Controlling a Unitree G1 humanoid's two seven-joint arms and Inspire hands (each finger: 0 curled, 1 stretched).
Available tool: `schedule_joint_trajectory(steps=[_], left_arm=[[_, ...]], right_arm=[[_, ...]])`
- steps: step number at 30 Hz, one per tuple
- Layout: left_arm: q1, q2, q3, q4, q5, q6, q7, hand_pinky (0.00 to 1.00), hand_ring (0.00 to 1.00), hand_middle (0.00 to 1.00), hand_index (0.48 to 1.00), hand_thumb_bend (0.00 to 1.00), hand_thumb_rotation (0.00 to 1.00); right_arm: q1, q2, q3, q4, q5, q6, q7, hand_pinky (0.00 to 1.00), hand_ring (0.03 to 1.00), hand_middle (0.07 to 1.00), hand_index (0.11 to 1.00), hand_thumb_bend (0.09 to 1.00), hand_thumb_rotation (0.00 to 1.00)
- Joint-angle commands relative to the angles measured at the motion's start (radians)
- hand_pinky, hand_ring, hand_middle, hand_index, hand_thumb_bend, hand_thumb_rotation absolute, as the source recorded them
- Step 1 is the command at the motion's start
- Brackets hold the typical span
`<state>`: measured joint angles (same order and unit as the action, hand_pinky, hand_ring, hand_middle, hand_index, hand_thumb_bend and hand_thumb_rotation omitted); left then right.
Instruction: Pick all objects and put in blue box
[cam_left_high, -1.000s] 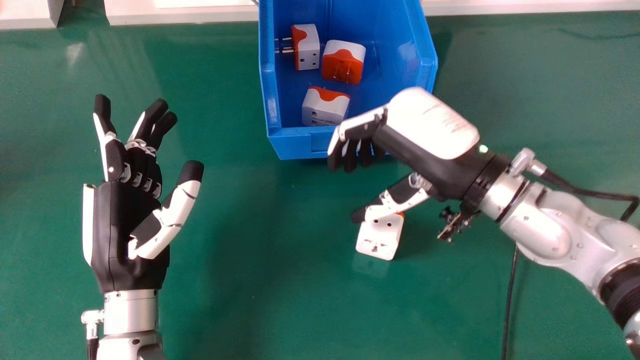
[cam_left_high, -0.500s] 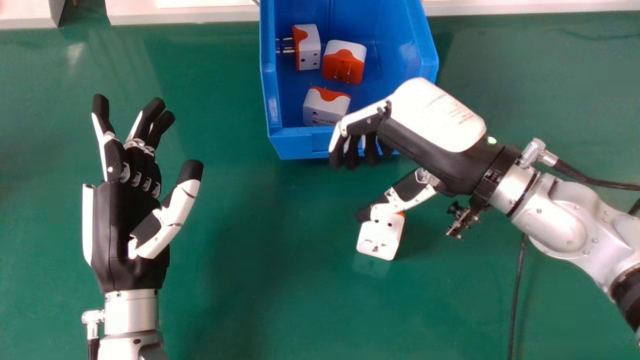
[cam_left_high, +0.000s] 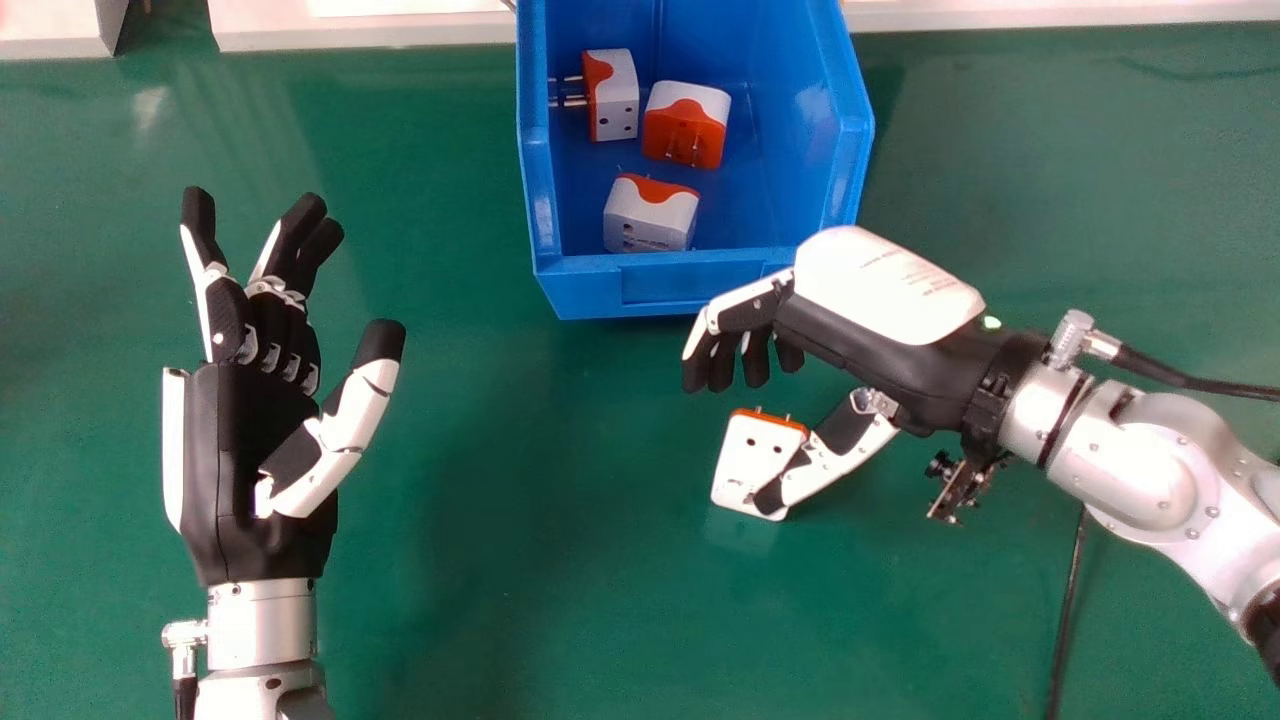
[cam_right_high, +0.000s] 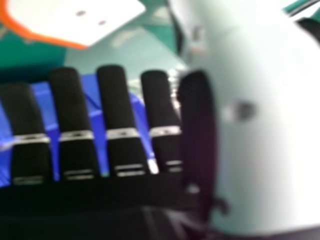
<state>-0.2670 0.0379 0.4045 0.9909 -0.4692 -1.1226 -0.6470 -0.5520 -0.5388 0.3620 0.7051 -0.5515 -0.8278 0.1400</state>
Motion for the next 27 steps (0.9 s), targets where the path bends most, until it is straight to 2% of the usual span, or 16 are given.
schedule_joint_trajectory(steps=[1, 4, 5, 9, 14, 22, 27], left_arm=[[0.003, 0.013, -0.008, -0.018, 0.007, -0.005, -0.007, 1.00, 0.90, 0.90, 0.490, 0.49, 0.10], [0.002, 0.014, -0.008, -0.018, 0.001, 0.000, -0.017, 1.00, 0.90, 0.90, 0.490, 0.49, 0.10], [0.002, 0.014, -0.008, -0.018, 0.000, 0.001, -0.018, 1.00, 0.89, 0.89, 0.490, 0.49, 0.10], [0.001, 0.017, -0.008, -0.019, -0.001, 0.004, -0.022, 1.00, 0.89, 0.89, 0.490, 0.49, 0.10], [0.003, 0.018, -0.005, -0.024, -0.009, 0.005, -0.035, 1.00, 0.88, 0.89, 0.490, 0.49, 0.10], [0.006, 0.016, -0.005, -0.025, 0.000, 0.000, -0.027, 1.00, 0.88, 0.89, 0.490, 0.49, 0.10], [0.009, 0.014, -0.003, -0.029, -0.011, 0.012, -0.035, 1.00, 0.89, 0.89, 0.490, 0.49, 0.10]], right_arm=[[-0.001, -0.020, -0.019, -0.024, 0.029, 0.010, 0.023, 0.56, 0.655, 0.714, 0.725, 0.952, 0.17], [0.005, -0.018, -0.022, -0.035, 0.038, 0.028, 0.053, 0.58, 0.677, 0.732, 0.743, 0.962, 0.19], [0.007, -0.019, -0.023, -0.040, 0.036, 0.031, 0.056, 0.62, 0.718, 0.766, 0.774, 0.976, 0.21], [0.012, -0.019, -0.023, -0.058, 0.023, 0.049, 0.067, 0.65, 0.751, 0.792, 0.801, 0.985, 0.23], [0.016, -0.023, -0.022, -0.068, 0.022, 0.060, 0.081, 0.70, 0.798, 0.828, 0.836, 0.995, 0.25], [0.016, -0.036, -0.012, -0.070, 0.001, 0.079, 0.098, 0.72, 0.824, 0.845, 0.850, 0.999, 0.26], [0.012, -0.048, 0.007, -0.080, -0.046, 0.108, 0.110, 0.74, 0.834, 0.854, 0.855, 1.000, 0.26]])
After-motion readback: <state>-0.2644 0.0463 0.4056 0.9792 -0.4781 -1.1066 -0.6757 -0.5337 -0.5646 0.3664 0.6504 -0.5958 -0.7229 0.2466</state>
